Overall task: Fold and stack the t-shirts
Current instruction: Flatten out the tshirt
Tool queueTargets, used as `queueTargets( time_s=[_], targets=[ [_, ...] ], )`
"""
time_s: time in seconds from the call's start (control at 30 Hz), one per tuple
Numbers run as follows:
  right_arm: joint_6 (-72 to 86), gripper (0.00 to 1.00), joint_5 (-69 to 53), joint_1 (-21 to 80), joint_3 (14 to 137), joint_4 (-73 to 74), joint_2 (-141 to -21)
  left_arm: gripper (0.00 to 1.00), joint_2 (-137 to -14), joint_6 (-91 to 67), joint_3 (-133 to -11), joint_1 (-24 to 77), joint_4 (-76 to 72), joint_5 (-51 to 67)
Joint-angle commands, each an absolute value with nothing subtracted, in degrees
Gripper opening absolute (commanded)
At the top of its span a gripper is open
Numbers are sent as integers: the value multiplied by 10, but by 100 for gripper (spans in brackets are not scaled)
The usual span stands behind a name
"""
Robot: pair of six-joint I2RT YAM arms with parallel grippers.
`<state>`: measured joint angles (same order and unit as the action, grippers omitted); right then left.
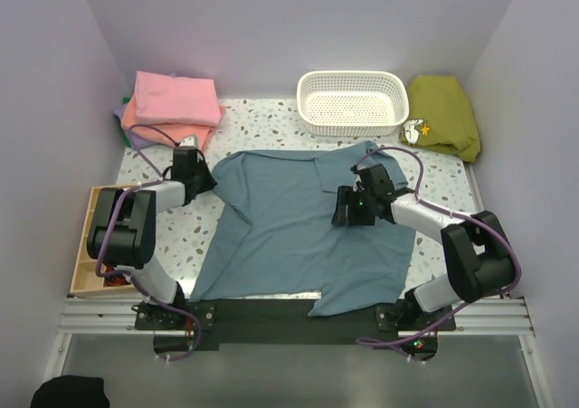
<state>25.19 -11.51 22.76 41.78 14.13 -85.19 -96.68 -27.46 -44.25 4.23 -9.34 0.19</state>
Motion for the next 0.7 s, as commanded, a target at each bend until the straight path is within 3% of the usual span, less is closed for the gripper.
queueTargets(
  time_s=[0.0, 0.33, 0.67],
  targets=[
    [236, 64, -91, 229, 411, 171, -875, 2, -976, -259, -471, 32, -86, 9],
    [245, 60, -44, 229, 380, 207, -871, 0, -1005, -180, -624, 9, -13, -40],
    [241, 60, -45, 229, 381, 209, -876, 0, -1114, -64, -832, 7, 88, -40]
  ],
)
